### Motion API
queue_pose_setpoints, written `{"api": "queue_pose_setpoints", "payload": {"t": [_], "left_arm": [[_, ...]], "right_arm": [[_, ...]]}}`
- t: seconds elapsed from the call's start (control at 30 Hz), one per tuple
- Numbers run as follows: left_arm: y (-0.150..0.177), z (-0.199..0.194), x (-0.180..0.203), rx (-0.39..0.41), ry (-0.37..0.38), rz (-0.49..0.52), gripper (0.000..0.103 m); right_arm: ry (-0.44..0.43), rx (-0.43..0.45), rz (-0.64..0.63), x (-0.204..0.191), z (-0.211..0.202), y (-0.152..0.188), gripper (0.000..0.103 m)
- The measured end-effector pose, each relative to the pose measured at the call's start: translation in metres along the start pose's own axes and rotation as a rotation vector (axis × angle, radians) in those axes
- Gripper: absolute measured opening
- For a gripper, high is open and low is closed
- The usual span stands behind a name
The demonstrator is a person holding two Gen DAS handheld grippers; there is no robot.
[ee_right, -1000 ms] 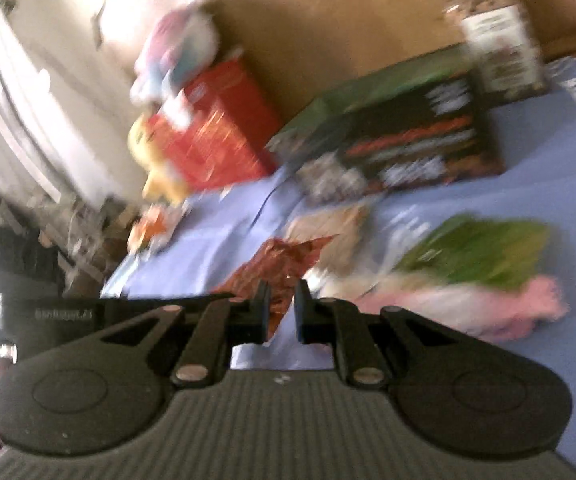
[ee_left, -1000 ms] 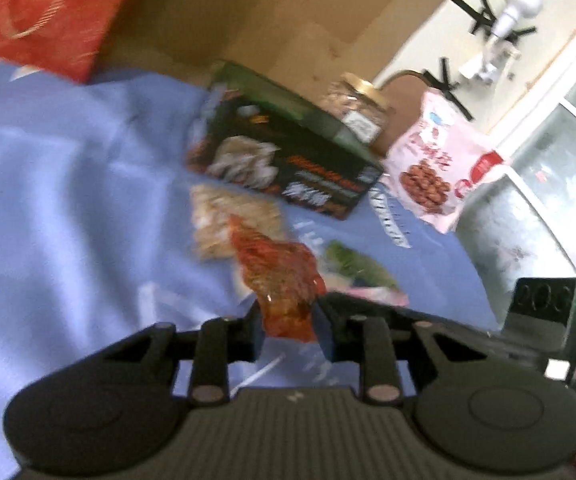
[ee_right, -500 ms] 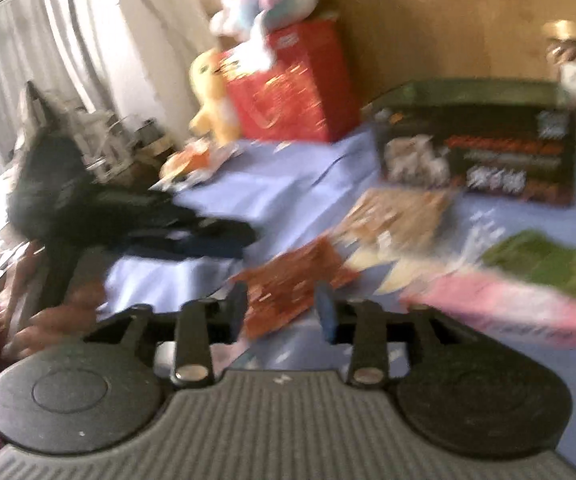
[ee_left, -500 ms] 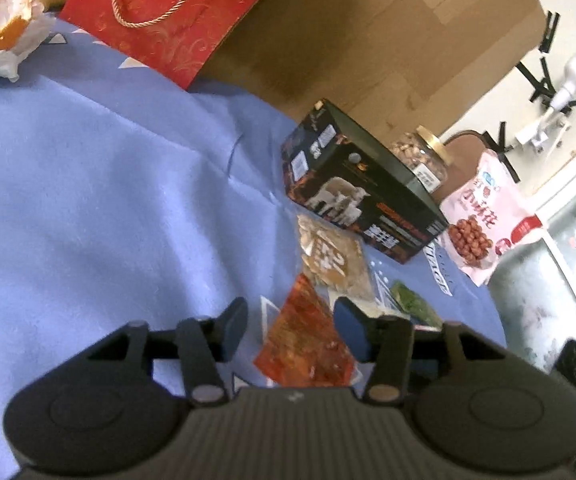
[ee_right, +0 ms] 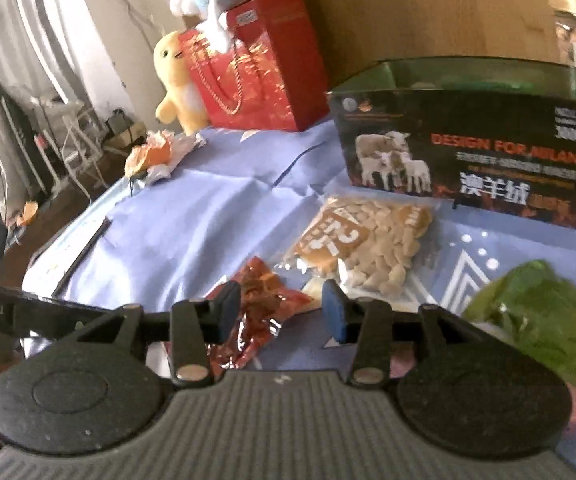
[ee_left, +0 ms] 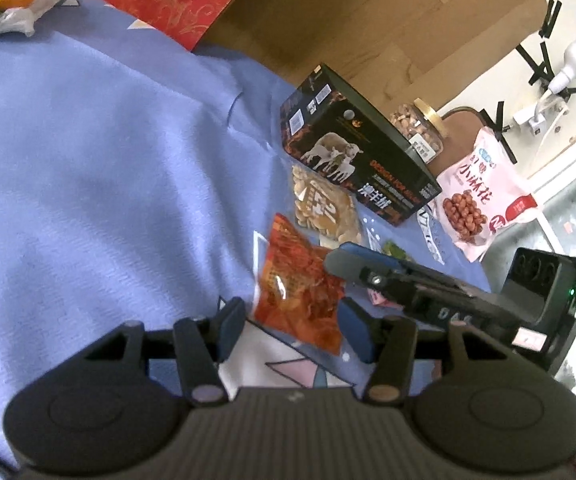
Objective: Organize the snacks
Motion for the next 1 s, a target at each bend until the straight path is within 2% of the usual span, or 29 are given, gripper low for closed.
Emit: {"api": "queue_pose_setpoints", "payload": {"t": [0.13, 0.33, 0.53, 0.73, 0.8, 1.0], "left_arm": [[-0.001, 0.003, 0.005, 0.002, -0.021, 0.023, 0.053], [-0.008, 0.004, 0.002, 0.008, 0.005, 0.005, 0.058], [-0.013, 0.006, -0.003, 0.007, 0.035, -0.011, 0.058], [-0.015, 0.006, -0.004, 0.005, 0.044, 0.0, 0.06], [-0.014, 0.006, -0.004, 0.004, 0.047, 0.01, 0.062], [-0.014, 0.008, -0.002, 0.003, 0.06, 0.024, 0.063]], "right_arm": [[0.011, -0.006, 0.03, -0.005, -0.004, -0.001, 0.049], [-0.022, 0.004, 0.131, -0.006, -0.026, 0.015, 0.05], [0.003, -0.018, 0.12, -0.015, -0.03, 0.033, 0.05], [-0.005, -0.015, 0.134, -0.016, -0.038, 0.035, 0.05], [-0.017, -0.02, 0.179, -0.009, -0.041, 0.037, 0.05], [-0.134, -0.037, 0.4, 0.016, -0.044, 0.045, 0.049]]}}
Point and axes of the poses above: each gripper's, at about its wrist camera, not at the fingertips, and z roughly the way its jaws point, x to its right, y to its underside, the point moved 4 cm from there along z, roughly the way its jaws point, and after that the axes turned 3 degrees about -x, right-handed, at the moved point
